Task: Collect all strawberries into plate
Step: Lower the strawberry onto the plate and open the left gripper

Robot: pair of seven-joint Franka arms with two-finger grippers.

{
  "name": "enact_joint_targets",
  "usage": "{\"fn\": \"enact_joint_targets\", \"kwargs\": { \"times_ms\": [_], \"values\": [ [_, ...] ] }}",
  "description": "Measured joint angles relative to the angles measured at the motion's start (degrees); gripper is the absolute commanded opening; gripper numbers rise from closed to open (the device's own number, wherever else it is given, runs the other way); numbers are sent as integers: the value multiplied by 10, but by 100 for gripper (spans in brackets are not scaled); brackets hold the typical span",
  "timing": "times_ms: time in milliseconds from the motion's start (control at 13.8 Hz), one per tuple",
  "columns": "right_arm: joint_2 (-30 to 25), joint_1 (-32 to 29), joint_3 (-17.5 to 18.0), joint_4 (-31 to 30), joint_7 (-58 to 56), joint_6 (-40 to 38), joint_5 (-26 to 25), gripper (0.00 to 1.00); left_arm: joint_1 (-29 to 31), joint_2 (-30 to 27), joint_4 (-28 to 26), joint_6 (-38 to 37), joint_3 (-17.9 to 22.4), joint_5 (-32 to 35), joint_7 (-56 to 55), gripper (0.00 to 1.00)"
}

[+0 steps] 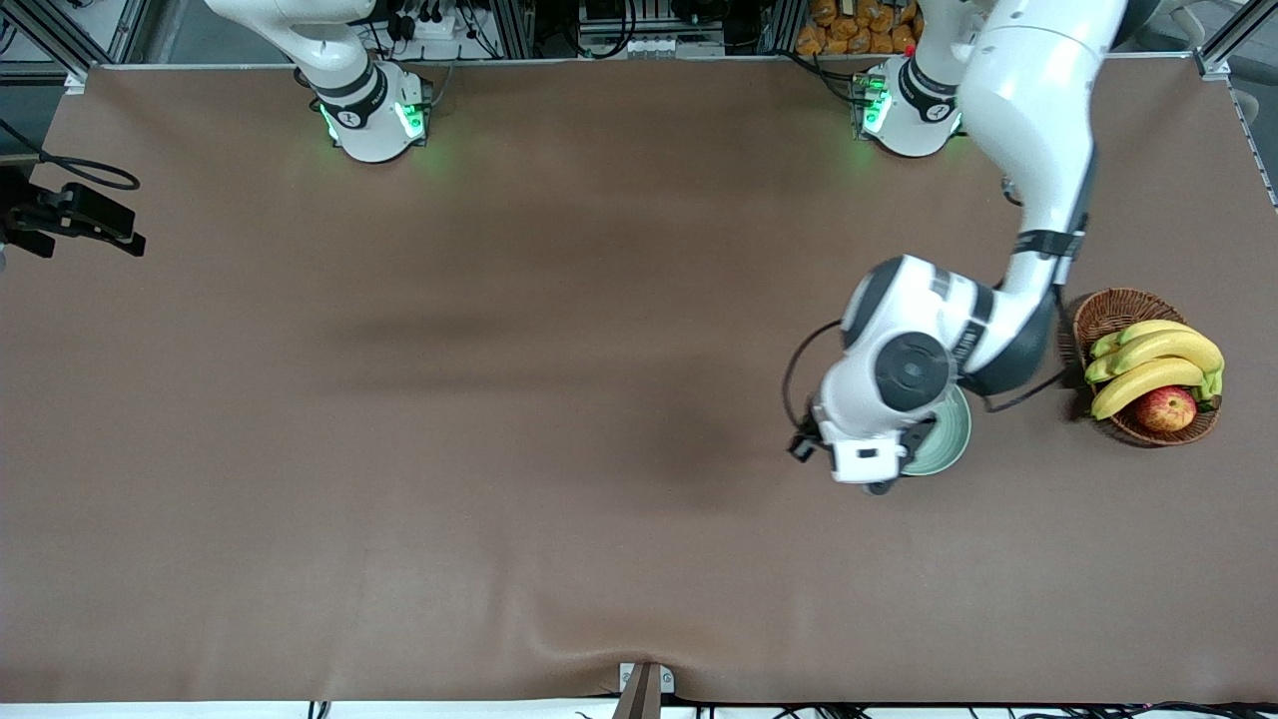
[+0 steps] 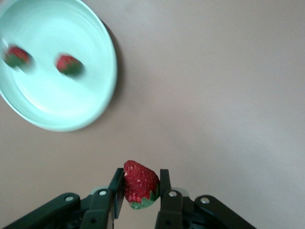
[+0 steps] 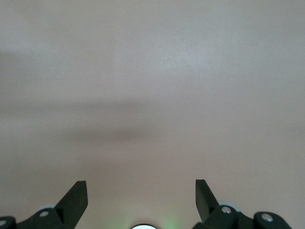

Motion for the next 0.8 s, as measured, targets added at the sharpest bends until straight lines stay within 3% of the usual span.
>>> {"fn": "enact_joint_targets", "kwargs": {
  "times_ms": [218,436,508,581,654,726,799],
  "values": [
    [-3,0,1,0,-2,0,1,100,53,-12,-63,-2,-1,0,64,0],
    [-17,0,0,-3,7,2,9,100,67,-10,-106,7,0,0,68,0],
    [-23,0,-1,-8,15,7,11,100,72,-9,-118,17,0,0,68,7],
    [-31,0,-1,-18,20,17,12,100,76,-8,-131,32,0,0,68,38],
    [-41,0,-1,-32,25,29,12,100,78,-7,-143,46,0,0,69,85],
    [-49,0,-1,-44,27,36,12,100,78,-7,-151,54,0,0,70,100],
    [-54,0,-1,-51,29,39,12,100,78,-6,-155,57,0,0,72,100]
  ]
}}
